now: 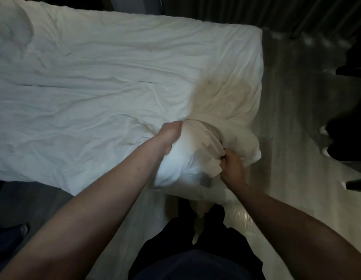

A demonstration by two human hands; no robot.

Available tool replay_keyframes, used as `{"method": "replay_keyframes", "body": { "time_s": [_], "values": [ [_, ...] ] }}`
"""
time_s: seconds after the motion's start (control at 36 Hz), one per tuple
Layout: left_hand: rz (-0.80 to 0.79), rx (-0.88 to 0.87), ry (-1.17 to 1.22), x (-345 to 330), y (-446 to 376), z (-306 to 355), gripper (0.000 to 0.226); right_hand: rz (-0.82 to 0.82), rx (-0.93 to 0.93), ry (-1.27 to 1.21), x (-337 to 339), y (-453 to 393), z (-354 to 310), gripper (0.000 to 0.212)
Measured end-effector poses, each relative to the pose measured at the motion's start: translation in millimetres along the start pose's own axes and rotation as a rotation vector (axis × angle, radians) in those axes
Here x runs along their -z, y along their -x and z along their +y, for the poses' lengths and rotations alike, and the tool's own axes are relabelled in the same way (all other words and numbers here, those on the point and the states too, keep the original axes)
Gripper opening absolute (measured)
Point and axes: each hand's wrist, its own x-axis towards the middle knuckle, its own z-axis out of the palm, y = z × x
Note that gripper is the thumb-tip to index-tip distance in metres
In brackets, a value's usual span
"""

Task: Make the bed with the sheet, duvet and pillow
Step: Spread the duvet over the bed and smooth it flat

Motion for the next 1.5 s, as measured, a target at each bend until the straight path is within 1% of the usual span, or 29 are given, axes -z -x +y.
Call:
{"method": "replay_keyframes", "body": {
  "time_s": [0.08, 0.17, 0.19, 0.25, 0.33, 0.39, 0.44, 0.47, 0.53, 0.58, 0.61, 0.67, 0.72, 0.75, 0.81, 0.83, 0.89, 0.92, 1.0, 1.06, 1.14, 1.19, 1.25, 1.28, 1.31, 1.39, 1.42, 1.47, 1.5],
  "values": [
    [0.059, -0.123, -0.275, 13, -16, 2, 0.046, -0.052, -0.023, -0.058, 22, 13, -6, 0.041],
    [0.022, -0.240, -0.579, 21, -24, -10, 0.043, -0.101, -0.093, -0.089, 40, 24, -2, 0.047],
    [-0.009, -0.259, -0.657, 22, -25, -15, 0.044, -0.131, -0.146, -0.106, 46, 25, -1, 0.045],
    [-0.056, -0.296, -0.775, 23, -28, -27, 0.041, -0.243, -0.256, -0.128, 57, 25, -1, 0.024],
    [-0.094, -0.368, -0.901, 20, -29, -40, 0.030, -0.406, -0.357, -0.142, 75, 18, -7, 0.026],
    [-0.052, -0.465, -1.007, 18, -23, -48, 0.028, -0.457, -0.421, -0.109, 86, 14, -8, 0.029],
    [0.071, -0.657, -1.026, 14, -12, -55, 0.016, -0.404, -0.454, -0.156, 94, 2, -8, 0.030],
    [0.109, -0.770, -1.001, 11, -3, -57, 0.017, -0.370, -0.466, -0.195, 95, -3, -9, 0.028],
    [0.085, -0.960, -0.926, 0, 20, -64, 0.028, -0.363, -0.471, -0.234, 98, -10, -12, 0.023],
    [-0.024, -1.092, -0.850, -17, 43, -78, 0.032, -0.407, -0.505, -0.274, 99, -15, -14, 0.018],
    [-0.088, -1.090, -0.851, -26, 55, -87, 0.039, -0.438, -0.519, -0.303, 99, -16, -19, 0.016],
    [-0.165, -0.961, -0.902, -42, 70, -102, 0.075, -0.491, -0.496, -0.328, 97, -21, -23, 0.024],
    [-0.132, -0.789, -0.937, -55, 73, -111, 0.109, -0.549, -0.437, -0.350, 98, -25, -25, 0.019],
    [-0.075, -0.737, -0.945, -60, 71, -111, 0.113, -0.608, -0.398, -0.354, 100, -28, -25, 0.027],
    [0.095, -0.719, -0.989, -69, 61, -108, 0.094, -0.741, -0.337, -0.289, 111, -30, -31, 0.052],
    [0.188, -0.725, -1.003, -71, 55, -105, 0.078, -0.788, -0.314, -0.263, 118, -31, -33, 0.054],
    [0.294, -0.708, -1.018, -70, 49, -100, 0.051, -0.857, -0.266, -0.157, 131, -34, -30, 0.030],
    [0.318, -0.701, -1.028, -68, 48, -98, 0.045, -0.887, -0.236, -0.083, 136, -37, -26, 0.021],
    [0.303, -0.683, -1.074, -54, 45, -100, 0.055, -0.983, -0.141, 0.071, 153, -45, -17, 0.043],
    [0.302, -0.622, -1.104, -40, 46, -111, 0.064, -1.010, -0.128, 0.103, 160, -47, -11, 0.049],
    [0.330, -0.525, -1.059, -18, 50, -138, 0.057, -1.034, -0.157, 0.149, 167, -46, -7, 0.060],
    [0.274, -0.459, -0.988, -8, 56, -149, 0.039, -1.073, -0.176, 0.165, 166, -45, -3, 0.073],
    [0.227, -0.326, -0.876, -1, 58, -147, 0.017, -1.112, -0.157, 0.227, 163, -40, 2, 0.067],
    [0.173, -0.257, -0.854, 4, 58, -143, 0.013, -1.108, -0.145, 0.267, 162, -38, 5, 0.065],
    [0.079, -0.223, -0.862, 8, 59, -135, 0.012, -1.106, -0.135, 0.285, 162, -35, 6, 0.062],
    [-0.305, -0.212, -0.914, 17, 70, -98, 0.012, -1.077, -0.175, 0.308, 161, -31, 14, 0.029],
    [-0.398, -0.204, -0.953, 18, 77, -84, 0.015, -1.047, -0.187, 0.336, 159, -30, 19, 0.023],
    [-0.513, -0.156, -1.079, 17, 84, -63, 0.021, -0.963, -0.146, 0.413, 157, -24, 23, 0.032],
    [-0.552, -0.115, -1.158, 15, 86, -57, 0.030, -0.933, -0.139, 0.429, 153, -20, 26, 0.034]
  ]
}}
